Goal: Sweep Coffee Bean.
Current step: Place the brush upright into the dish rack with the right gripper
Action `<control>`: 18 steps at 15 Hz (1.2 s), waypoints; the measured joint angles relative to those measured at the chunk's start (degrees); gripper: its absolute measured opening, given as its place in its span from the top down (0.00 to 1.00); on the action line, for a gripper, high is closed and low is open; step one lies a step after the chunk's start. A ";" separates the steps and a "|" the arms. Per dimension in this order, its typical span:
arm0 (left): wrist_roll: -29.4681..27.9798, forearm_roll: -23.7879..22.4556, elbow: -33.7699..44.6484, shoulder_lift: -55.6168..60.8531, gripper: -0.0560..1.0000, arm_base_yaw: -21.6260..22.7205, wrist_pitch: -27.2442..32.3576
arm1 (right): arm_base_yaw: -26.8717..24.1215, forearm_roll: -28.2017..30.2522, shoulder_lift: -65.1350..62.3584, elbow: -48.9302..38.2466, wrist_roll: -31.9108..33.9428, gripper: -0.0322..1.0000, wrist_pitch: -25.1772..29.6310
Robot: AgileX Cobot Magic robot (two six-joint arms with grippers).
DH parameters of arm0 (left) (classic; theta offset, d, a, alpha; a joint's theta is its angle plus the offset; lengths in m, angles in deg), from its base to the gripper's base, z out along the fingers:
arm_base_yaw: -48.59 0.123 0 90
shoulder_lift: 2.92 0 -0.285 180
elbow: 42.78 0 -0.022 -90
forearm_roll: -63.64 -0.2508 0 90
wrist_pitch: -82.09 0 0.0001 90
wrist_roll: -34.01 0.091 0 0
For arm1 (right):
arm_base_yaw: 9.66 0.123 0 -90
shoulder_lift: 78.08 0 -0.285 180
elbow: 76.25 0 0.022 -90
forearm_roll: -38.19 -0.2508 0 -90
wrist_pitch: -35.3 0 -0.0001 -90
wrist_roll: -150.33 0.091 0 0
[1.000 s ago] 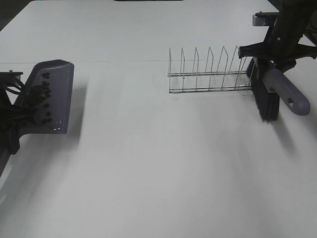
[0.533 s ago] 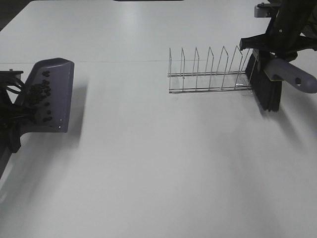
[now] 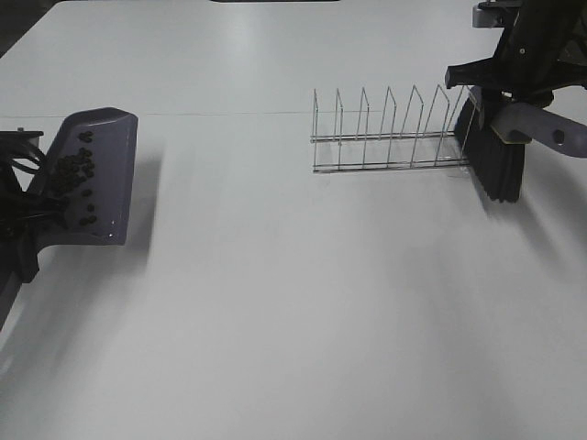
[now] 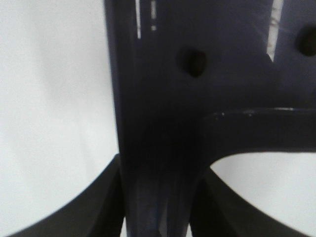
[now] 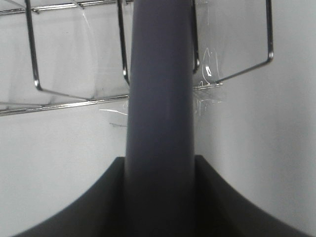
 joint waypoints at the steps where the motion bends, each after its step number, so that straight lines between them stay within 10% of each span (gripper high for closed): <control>1: 0.00 0.00 0.00 0.00 0.63 0.00 0.00 | 0.00 0.00 0.00 0.00 0.00 0.67 0.17; 18: -0.06 0.00 0.00 0.00 0.63 0.00 1.15 | -0.23 -0.06 1.55 0.34 -0.17 0.67 -4.01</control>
